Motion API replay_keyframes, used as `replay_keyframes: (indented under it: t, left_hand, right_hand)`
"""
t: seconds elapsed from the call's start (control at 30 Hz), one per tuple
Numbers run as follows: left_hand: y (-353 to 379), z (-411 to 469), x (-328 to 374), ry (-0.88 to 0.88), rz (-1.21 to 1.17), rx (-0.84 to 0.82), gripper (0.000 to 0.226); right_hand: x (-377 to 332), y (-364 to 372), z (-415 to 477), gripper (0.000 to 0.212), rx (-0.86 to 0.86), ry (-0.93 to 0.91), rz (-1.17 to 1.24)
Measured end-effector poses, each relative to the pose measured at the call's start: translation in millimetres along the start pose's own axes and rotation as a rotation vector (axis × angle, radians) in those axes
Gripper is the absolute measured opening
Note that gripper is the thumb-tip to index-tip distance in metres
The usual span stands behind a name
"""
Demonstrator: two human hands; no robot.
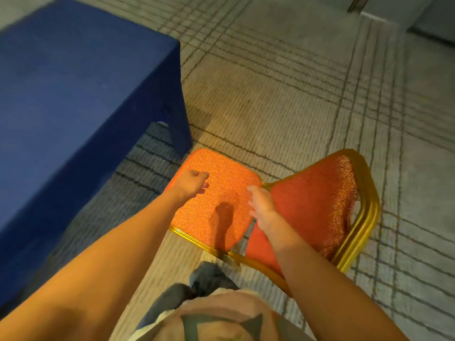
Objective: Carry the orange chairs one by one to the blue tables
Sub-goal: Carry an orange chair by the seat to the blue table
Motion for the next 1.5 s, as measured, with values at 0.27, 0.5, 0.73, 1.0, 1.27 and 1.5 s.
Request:
replay_keyframes:
  t: [0.27,0.5,0.73,1.0,1.27,1.5]
  left_hand:
    - [21,-74,-6,0.138,-0.047,0.039,0.024]
    - [52,-126,-14,0.145,-0.064,0.085,0.026]
    - [96,-137,-2,0.060,-0.108,0.227,0.032]
    - [174,-144,20,-0.101,-0.243,0.407,0.028]
    - [207,-157,-14,-0.340,-0.318,0.500,0.028]
    - [218,-124,-36,-0.497,-0.351,0.496,0.027]
  right_hand:
    - [-7,-55,-33,0.009,-0.099,-0.301,-0.150]
    - [-12,-97,-38,0.005,-0.154,-0.446,-0.289]
    - [-31,-129,-5,0.041,-0.271,-0.566,-0.518]
    - [-67,-145,28,0.045,-0.598,-0.696,-0.721]
    - [-80,-133,65,0.045,-0.754,-0.826,-1.074]
    - [-87,-106,98,0.039,-0.784,-0.787,-1.294]
Point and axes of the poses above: each hand's wrist, its own z-axis towards the middle knuckle, its own y-axis out of the palm, x = y × z, the point moved 2 cm from there along z, towards the middle knuckle, and after that the axes turned 12 degrees about x, right-handed, at the moved point
